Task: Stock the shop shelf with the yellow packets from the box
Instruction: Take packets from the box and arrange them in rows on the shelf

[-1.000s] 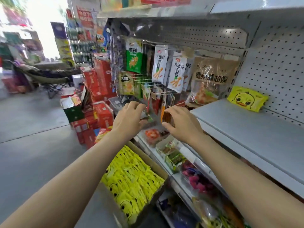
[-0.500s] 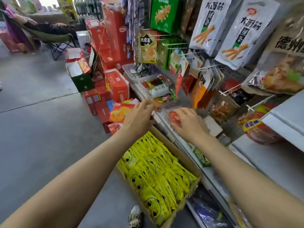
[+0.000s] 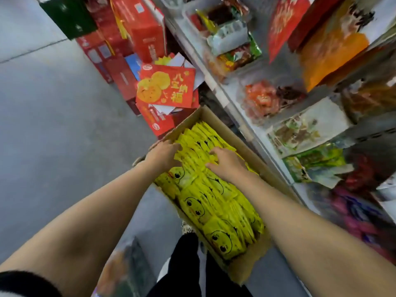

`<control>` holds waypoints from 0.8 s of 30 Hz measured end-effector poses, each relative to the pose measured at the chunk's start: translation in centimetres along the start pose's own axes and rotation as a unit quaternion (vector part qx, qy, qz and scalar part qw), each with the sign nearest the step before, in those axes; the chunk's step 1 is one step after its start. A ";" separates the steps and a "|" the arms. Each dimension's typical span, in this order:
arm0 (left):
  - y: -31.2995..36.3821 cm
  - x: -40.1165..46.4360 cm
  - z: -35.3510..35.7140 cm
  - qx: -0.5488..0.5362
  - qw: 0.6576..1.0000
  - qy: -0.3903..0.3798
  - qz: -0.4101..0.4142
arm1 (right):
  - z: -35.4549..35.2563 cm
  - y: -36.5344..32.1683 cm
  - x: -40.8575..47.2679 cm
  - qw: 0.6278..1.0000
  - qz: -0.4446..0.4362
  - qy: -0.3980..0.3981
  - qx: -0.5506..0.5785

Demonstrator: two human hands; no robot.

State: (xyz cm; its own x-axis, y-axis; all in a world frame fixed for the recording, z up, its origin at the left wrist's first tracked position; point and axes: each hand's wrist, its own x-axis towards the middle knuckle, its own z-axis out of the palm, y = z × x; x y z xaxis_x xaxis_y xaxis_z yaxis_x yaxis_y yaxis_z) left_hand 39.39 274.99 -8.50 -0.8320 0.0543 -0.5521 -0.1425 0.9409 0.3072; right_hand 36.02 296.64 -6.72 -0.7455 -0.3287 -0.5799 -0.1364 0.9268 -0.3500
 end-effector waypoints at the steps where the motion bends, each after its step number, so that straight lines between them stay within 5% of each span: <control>1: -1.0 0.4 1.2 -0.007 0.999 -0.033 -0.009 | 1.4 -0.1 0.8 1.000 0.011 -0.027 0.009; 8: -5.3 1.9 7.3 -0.047 0.990 -0.110 -0.074 | 9.0 -1.4 5.4 0.980 0.041 -0.117 0.154; 15: -6.0 2.1 8.3 -0.090 0.992 -0.036 -0.079 | 11.6 -2.5 7.0 0.995 0.058 -0.062 0.045; 24: -4.3 3.6 7.3 -0.130 0.990 0.056 0.002 | 6.3 3.7 5.0 0.978 0.102 -0.044 0.175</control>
State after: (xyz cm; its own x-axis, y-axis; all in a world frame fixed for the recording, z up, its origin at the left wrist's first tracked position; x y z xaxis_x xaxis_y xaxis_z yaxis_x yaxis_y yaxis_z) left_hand 40.95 273.62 -17.47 -0.8855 0.0069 -0.4646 -0.2593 0.8224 0.5064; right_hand 35.91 297.25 -15.50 -0.6732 -0.1710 -0.7194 0.2525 0.8613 -0.4410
